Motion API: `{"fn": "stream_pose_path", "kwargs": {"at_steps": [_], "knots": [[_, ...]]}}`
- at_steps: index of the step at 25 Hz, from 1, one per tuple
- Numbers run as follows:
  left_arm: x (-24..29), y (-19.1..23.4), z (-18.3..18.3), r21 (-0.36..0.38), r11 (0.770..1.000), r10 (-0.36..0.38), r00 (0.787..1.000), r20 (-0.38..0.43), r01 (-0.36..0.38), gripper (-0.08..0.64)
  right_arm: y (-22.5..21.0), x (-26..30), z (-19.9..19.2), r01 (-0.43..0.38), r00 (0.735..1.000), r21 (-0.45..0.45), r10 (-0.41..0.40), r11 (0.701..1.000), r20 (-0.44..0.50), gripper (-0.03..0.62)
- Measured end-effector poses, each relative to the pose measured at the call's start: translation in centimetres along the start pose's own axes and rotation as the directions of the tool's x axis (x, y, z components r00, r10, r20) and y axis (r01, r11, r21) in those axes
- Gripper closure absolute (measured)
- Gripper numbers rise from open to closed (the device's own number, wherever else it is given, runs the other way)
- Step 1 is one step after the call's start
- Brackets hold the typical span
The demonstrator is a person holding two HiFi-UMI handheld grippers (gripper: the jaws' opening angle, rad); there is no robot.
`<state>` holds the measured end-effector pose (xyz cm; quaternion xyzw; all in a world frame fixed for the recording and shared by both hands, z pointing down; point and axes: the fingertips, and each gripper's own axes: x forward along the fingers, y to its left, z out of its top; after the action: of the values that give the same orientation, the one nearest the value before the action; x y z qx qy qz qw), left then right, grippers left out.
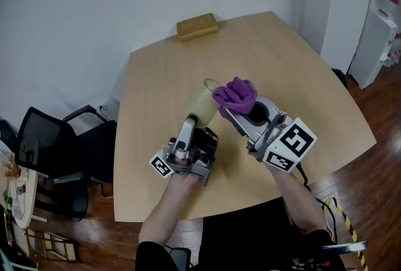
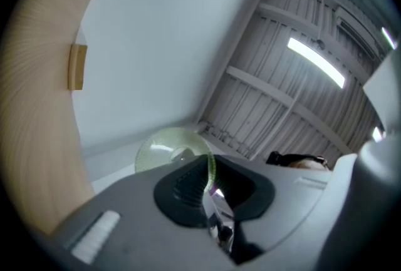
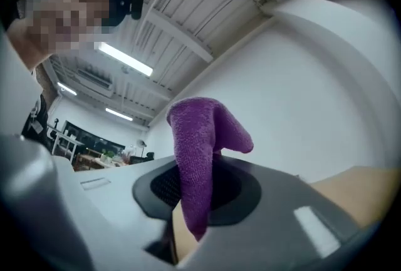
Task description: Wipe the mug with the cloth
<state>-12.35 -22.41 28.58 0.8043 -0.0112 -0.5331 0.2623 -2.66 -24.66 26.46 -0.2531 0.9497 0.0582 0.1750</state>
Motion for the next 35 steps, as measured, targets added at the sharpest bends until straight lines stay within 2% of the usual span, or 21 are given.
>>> {"fn": "stream_pose_path", "kwargs": {"at_steps": [4,7,8,9,11,13,15,17,19,21,24,25,26,28,30,31,33,35], "knots": [[-0.1,0.0,0.4,0.014,1.0,-0.008,1.0,0.004,0.008,0.508,4.0,1.1,-3.8,-0.14,0.982,-0.037,0.134,0.989,-0.133,0.535],[-0.3,0.0,0.5,0.028,1.0,-0.004,1.0,-0.002,0.004,0.509,7.6,1.5,-6.7,-0.279,0.925,-0.073,0.247,0.958,-0.288,0.534],[-0.4,0.1,0.4,0.033,0.999,0.0,1.0,-0.009,0.0,0.512,8.3,1.4,-7.0,-0.302,0.913,-0.091,0.26,0.949,-0.315,0.534],[-0.3,0.1,0.3,0.036,0.999,0.003,1.0,-0.015,-0.002,0.514,8.4,1.3,-6.6,-0.303,0.915,-0.109,0.257,0.947,-0.312,0.534],[-0.2,-0.1,0.3,0.039,0.999,-0.003,1.0,-0.012,0.003,0.514,7.1,0.7,-3.9,-0.236,0.955,-0.133,0.205,0.963,-0.216,0.534],[-0.1,-0.1,0.3,0.038,0.999,-0.01,1.0,-0.01,0.01,0.515,4.2,-0.5,-0.1,-0.104,0.993,-0.179,0.092,0.978,-0.075,0.534],[-0.1,0.0,0.2,0.032,0.999,-0.006,1.0,-0.014,0.006,0.515,1.9,-1.4,3.2,0.01,0.999,-0.227,-0.003,0.974,0.033,0.534],[-0.1,0.0,-0.1,0.023,1.0,-0.004,1.0,-0.024,0.004,0.515,1.5,-1.1,4.1,0.035,0.998,-0.254,-0.023,0.966,0.052,0.534],[0.0,-0.1,-0.5,0.016,1.0,-0.005,0.999,-0.034,0.006,0.514,3.0,0.2,2.5,-0.033,0.999,-0.266,0.029,0.963,-0.018,0.534],[0.0,-0.1,-0.7,0.011,1.0,-0.008,0.999,-0.035,0.008,0.506,5.3,1.2,-0.1,-0.128,0.989,-0.253,0.104,0.959,-0.105,0.534],[-0.2,-0.2,0.0,0.011,1.0,-0.018,1.0,-0.024,0.018,0.509,8.9,1.7,-4.2,-0.285,0.942,-0.153,0.247,0.946,-0.226,0.534],[-0.2,-0.3,0.1,0.013,1.0,-0.023,1.0,-0.019,0.024,0.512,9.7,1.7,-4.9,-0.324,0.928,-0.125,0.289,0.938,-0.237,0.534],[-0.2,-0.4,0.1,0.015,0.999,-0.028,0.999,-0.017,0.029,0.514,10.0,1.6,-5.0,-0.339,0.925,-0.104,0.311,0.935,-0.221,0.534],[-0.1,-0.7,0.0,0.016,0.999,-0.041,0.999,-0.012,0.041,0.514,8.3,0.6,-3.7,-0.282,0.953,-0.073,0.271,0.957,-0.134,0.534],[0.0,-0.9,0.1,0.015,0.998,-0.055,0.998,-0.006,0.055,0.514,4.4,-1.0,-1.3,-0.14,0.99,-0.052,0.139,0.989,-0.019,0.534],[0.1,-1.0,0.2,0.013,0.998,-0.062,0.998,-0.003,0.062,0.514,2.3,-1.8,0.2,-0.06,0.997,-0.032,0.061,0.998,0.041,0.534],[0.2,-1.2,0.3,0.006,0.997,-0.073,0.997,0.0,0.073,0.514,-0.8,-2.9,2.6,0.057,0.99,0.012,-0.058,0.998,0.131,0.535],[0.3,-1.5,0.0,-0.002,0.996,-0.084,0.996,-0.007,0.084,0.514,-1.4,-2.8,3.2,0.066,0.986,0.028,-0.07,0.997,0.149,0.534]]}}
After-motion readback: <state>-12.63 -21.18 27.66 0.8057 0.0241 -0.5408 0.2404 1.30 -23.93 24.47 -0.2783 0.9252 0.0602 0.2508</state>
